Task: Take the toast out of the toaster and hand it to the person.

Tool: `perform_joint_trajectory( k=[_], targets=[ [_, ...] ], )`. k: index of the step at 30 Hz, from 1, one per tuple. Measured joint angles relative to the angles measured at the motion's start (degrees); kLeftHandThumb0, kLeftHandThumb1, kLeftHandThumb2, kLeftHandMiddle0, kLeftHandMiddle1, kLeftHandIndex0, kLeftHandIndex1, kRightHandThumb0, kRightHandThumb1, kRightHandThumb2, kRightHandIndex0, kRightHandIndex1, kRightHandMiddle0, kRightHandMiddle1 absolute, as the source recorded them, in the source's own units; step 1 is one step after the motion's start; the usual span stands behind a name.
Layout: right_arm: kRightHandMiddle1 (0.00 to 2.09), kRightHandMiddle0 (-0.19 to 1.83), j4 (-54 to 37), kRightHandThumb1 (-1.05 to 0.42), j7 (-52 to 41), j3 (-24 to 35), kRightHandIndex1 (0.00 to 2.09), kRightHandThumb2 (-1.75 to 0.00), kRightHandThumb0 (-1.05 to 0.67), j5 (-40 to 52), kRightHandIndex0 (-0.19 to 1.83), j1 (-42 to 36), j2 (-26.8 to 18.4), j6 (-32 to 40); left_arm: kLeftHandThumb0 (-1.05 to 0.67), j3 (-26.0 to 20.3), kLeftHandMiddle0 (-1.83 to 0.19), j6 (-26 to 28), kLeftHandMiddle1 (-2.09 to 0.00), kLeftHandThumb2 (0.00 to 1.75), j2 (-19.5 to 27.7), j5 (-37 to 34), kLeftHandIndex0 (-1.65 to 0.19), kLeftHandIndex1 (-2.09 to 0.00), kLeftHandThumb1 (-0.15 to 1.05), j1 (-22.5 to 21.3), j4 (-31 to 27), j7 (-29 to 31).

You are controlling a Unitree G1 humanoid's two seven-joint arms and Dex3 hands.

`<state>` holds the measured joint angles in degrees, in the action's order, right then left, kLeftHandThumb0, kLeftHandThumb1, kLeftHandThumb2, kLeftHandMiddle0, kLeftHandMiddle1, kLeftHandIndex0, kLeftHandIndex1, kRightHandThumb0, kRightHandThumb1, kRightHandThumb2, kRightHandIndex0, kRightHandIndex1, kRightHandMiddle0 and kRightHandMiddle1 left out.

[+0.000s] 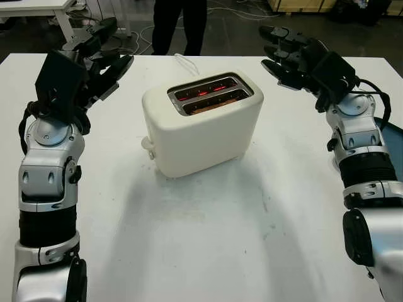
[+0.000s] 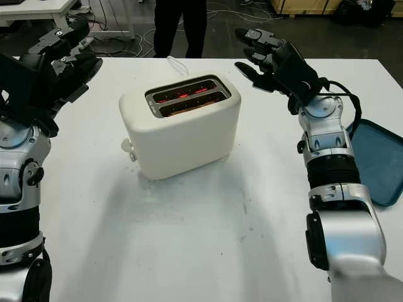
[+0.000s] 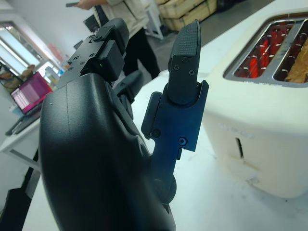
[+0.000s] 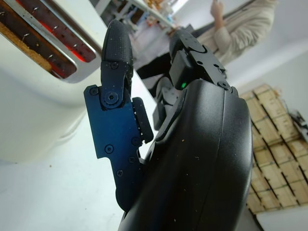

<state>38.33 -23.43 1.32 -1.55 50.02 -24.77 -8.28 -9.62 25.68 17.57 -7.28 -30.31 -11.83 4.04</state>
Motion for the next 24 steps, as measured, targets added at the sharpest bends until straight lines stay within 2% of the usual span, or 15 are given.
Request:
perform_joint_trajectory(
  k=[24],
  targets=[
    [0.01, 0.36, -2.5, -0.92, -0.3, 0.0, 0.04, -0.40, -0.62, 0.0, 0.32, -0.9, 0.0, 1.3, -0.51, -0.1, 0.00, 0.0, -1.04, 0.13, -0.6, 0.4, -0.39, -0.19, 0.89, 0.0, -0.7, -0.2]
  ],
)
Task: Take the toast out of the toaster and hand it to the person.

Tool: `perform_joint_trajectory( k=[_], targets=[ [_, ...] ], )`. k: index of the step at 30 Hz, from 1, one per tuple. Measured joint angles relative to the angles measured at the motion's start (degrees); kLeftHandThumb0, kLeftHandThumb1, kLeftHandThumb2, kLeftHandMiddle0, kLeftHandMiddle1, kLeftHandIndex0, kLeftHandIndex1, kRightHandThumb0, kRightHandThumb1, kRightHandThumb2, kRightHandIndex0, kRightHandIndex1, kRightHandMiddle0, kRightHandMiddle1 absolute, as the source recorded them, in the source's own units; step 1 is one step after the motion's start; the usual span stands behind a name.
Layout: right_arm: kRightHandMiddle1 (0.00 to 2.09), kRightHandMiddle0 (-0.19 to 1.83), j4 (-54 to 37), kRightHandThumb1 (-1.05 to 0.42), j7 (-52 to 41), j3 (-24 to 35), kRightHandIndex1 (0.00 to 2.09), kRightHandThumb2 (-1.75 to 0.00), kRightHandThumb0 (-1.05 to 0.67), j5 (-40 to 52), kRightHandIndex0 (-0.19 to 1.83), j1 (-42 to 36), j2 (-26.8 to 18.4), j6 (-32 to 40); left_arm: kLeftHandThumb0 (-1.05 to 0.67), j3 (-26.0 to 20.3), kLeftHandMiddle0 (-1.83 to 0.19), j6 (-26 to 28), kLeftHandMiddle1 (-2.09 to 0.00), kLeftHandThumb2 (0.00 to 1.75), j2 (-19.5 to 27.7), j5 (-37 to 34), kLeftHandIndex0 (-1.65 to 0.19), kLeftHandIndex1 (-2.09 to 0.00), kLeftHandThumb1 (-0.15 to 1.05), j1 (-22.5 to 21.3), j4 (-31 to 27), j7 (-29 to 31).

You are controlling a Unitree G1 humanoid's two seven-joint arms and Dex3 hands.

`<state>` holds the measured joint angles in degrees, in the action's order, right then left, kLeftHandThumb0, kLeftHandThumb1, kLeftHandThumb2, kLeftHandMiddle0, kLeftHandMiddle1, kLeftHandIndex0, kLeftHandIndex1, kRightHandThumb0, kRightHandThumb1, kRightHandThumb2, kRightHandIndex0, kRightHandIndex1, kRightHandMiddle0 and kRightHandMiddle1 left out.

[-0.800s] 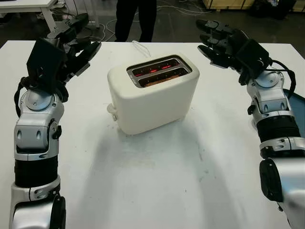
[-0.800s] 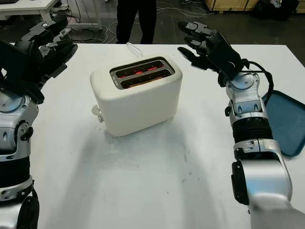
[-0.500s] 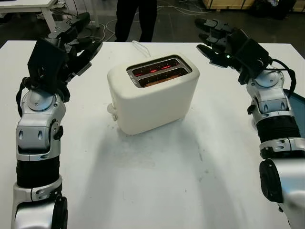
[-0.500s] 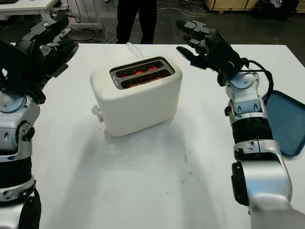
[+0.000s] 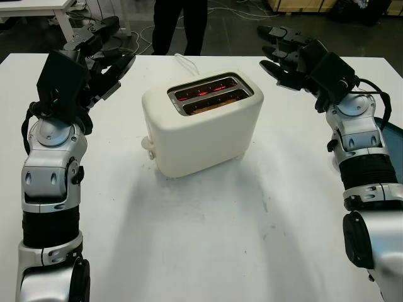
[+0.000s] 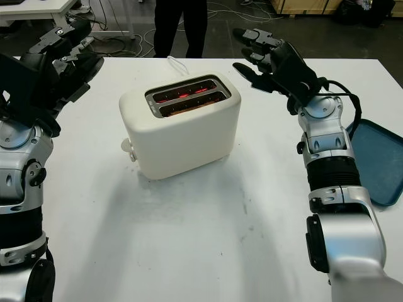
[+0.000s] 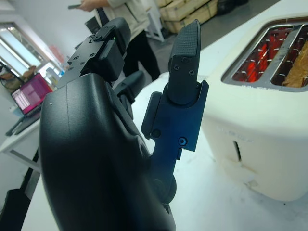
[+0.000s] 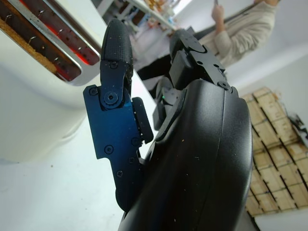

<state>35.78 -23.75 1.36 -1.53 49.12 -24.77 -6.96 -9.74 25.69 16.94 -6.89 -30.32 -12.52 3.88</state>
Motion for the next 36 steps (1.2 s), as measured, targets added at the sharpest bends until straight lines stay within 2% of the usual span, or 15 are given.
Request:
perform_joint_trajectory(
  k=[36],
  targets=[
    [0.00, 0.33, -2.6, -0.92, -1.1, 0.4, 0.02, -0.40, -0.65, 1.1, 0.30, -1.7, 0.3, 2.0, -0.52, -0.6, -0.01, 1.0, -0.97, 0.09, 0.1, 0.0, -0.35, -0.24, 0.91, 1.1, -1.2, 1.1]
  ],
)
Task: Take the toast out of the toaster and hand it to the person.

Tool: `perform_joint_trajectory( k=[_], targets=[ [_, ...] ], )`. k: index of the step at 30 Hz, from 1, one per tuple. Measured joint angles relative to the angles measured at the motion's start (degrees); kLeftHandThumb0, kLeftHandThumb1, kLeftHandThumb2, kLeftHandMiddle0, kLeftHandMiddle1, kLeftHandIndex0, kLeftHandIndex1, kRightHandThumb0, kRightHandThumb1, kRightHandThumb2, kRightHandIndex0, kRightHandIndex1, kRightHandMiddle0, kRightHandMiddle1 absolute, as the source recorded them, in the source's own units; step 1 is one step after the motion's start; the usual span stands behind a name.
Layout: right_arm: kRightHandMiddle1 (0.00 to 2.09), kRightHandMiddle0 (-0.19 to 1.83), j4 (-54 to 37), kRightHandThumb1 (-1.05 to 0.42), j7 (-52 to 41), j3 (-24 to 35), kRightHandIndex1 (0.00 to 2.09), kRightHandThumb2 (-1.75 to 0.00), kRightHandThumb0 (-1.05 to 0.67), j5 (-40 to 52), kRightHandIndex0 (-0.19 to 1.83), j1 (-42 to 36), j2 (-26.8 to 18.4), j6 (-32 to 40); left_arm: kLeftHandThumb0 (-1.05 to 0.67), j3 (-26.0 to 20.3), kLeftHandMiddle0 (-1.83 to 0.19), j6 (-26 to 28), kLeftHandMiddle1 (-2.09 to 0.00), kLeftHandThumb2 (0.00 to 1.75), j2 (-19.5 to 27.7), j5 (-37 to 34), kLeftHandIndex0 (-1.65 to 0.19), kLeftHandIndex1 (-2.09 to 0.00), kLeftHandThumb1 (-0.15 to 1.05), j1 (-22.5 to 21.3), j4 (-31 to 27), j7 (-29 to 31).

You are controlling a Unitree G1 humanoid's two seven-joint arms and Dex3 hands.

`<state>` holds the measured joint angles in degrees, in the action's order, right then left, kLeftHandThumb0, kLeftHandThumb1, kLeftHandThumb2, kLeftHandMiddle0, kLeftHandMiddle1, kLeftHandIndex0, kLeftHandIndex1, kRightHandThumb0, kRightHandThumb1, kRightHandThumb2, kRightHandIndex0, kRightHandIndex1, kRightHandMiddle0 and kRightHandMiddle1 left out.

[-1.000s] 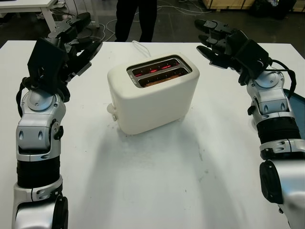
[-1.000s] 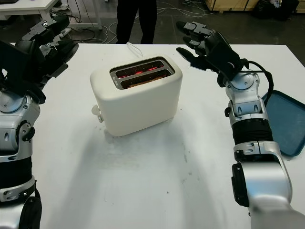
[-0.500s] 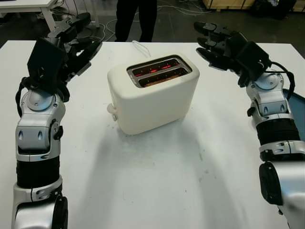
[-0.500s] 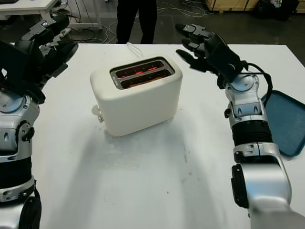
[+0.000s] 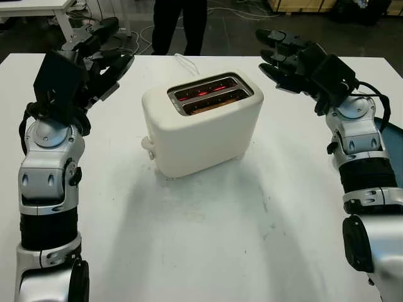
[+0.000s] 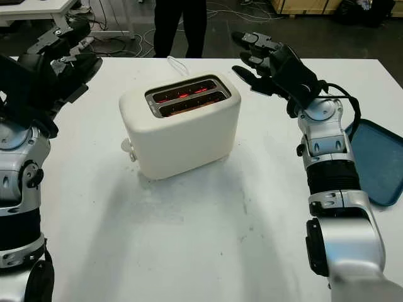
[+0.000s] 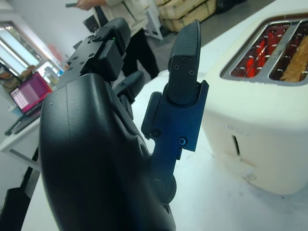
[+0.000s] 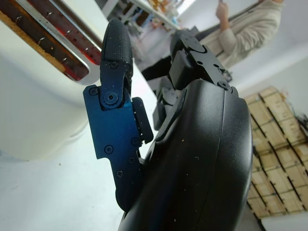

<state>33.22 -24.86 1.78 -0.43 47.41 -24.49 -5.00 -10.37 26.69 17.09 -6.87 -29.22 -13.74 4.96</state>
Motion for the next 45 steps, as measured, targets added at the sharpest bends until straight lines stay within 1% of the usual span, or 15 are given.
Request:
perform_joint_trajectory(
  k=[7, 15, 19, 23, 32, 45],
  targets=[
    [0.01, 0.33, 0.3, -0.92, -0.3, 0.6, 0.03, -0.39, -0.67, 0.8, 0.31, -0.1, 0.1, -0.7, -0.52, 0.0, -0.01, -0.5, -0.98, 0.08, 0.0, 0.0, -0.35, -0.25, 0.91, 0.0, 0.0, 0.4],
    [0.02, 0.37, 0.3, -0.92, 0.3, 0.5, 0.05, -0.39, -0.69, 0.2, 0.34, -0.4, 0.1, -3.1, -0.53, 0.0, 0.00, -0.6, -0.99, 0.08, 0.0, 0.0, -0.34, -0.27, 0.92, 0.1, 0.0, 0.5],
    [0.01, 0.35, -1.0, -0.92, 0.8, 0.0, 0.04, -0.40, -0.68, -0.5, 0.33, -0.9, 0.1, -2.8, -0.53, 0.1, 0.00, -0.6, -0.98, 0.08, 0.0, 0.0, -0.34, -0.28, 0.92, 0.1, -0.1, 0.5],
    [0.01, 0.36, -2.0, -0.92, 0.8, -0.3, 0.04, -0.40, -0.70, -0.6, 0.33, -1.0, 0.1, -1.8, -0.52, 0.2, 0.00, -0.6, -0.99, 0.07, 0.0, 0.0, -0.33, -0.28, 0.92, 0.0, -0.1, 0.5],
    [0.01, 0.36, -2.6, -0.92, 1.3, -0.5, 0.03, -0.41, -0.67, -1.3, 0.32, -1.5, 0.1, -1.0, -0.52, 0.2, 0.00, -0.6, -0.99, 0.07, 0.0, 0.1, -0.33, -0.30, 0.92, 0.0, -0.1, 0.4],
    [0.00, 0.36, -2.6, -0.92, 1.3, -0.4, 0.03, -0.41, -0.67, -1.0, 0.32, -1.5, 0.1, -0.9, -0.52, 0.1, 0.00, -0.6, -0.98, 0.06, 0.0, 0.1, -0.30, -0.33, 0.92, 0.1, -0.1, 0.4]
  ],
)
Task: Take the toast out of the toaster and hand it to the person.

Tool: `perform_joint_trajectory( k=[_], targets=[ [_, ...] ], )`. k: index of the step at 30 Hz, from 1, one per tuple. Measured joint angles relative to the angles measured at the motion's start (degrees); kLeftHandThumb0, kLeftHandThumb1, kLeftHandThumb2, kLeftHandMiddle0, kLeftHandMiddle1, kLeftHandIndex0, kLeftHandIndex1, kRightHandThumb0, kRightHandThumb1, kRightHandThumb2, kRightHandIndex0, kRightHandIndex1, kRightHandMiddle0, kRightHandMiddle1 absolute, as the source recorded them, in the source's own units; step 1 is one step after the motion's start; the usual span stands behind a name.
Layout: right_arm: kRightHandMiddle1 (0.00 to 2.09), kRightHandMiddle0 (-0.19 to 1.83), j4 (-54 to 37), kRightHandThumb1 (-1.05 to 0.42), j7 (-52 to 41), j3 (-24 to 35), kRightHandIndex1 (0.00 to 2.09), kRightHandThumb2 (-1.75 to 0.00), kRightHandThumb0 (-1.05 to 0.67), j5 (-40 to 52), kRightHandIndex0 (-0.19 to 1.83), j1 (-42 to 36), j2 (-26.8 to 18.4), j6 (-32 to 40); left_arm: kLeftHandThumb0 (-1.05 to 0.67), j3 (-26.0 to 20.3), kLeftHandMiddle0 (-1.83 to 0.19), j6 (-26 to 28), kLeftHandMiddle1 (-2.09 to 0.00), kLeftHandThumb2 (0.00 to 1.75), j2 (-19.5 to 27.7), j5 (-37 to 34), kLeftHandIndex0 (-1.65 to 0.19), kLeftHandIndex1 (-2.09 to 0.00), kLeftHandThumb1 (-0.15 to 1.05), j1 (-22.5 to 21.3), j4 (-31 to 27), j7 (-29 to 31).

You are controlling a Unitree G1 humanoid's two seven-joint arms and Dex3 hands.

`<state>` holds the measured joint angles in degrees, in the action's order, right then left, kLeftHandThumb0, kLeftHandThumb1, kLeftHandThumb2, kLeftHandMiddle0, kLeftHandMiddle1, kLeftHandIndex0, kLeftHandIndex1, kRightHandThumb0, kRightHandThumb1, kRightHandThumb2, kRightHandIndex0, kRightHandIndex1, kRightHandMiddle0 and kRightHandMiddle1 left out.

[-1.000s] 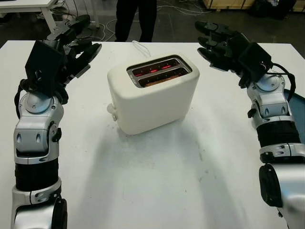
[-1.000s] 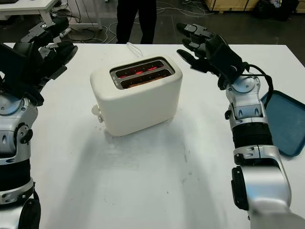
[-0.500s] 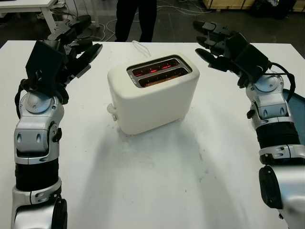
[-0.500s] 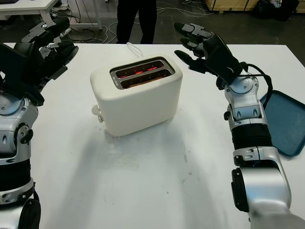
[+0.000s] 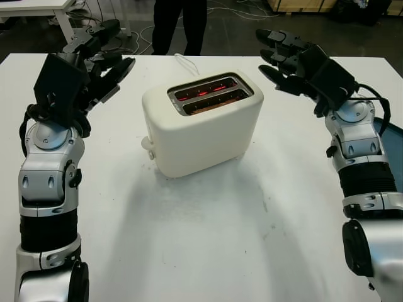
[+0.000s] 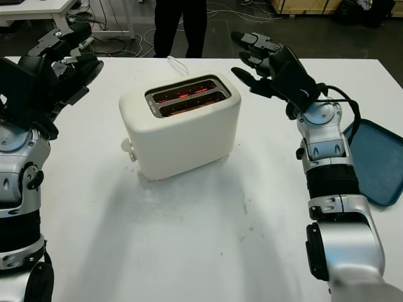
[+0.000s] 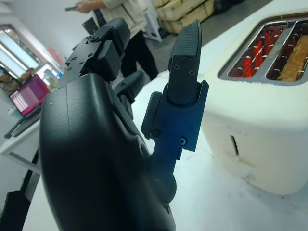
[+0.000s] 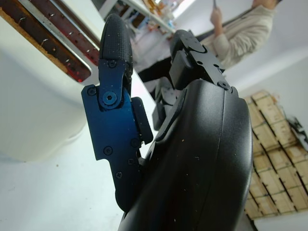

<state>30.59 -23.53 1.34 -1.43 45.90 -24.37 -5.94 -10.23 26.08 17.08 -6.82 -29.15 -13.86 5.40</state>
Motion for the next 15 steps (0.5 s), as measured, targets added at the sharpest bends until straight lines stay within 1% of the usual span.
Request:
perform_joint_trajectory(
  k=[15],
  targets=[
    [0.01, 0.37, 0.0, -0.92, 0.3, -0.1, 0.04, -0.39, -0.69, -0.5, 0.34, 0.0, 0.0, 0.0, -0.52, 0.0, 0.00, 0.0, -0.99, 0.07, 0.0, 0.0, -0.29, -0.36, 0.92, 0.0, 0.0, 0.0]
  ],
)
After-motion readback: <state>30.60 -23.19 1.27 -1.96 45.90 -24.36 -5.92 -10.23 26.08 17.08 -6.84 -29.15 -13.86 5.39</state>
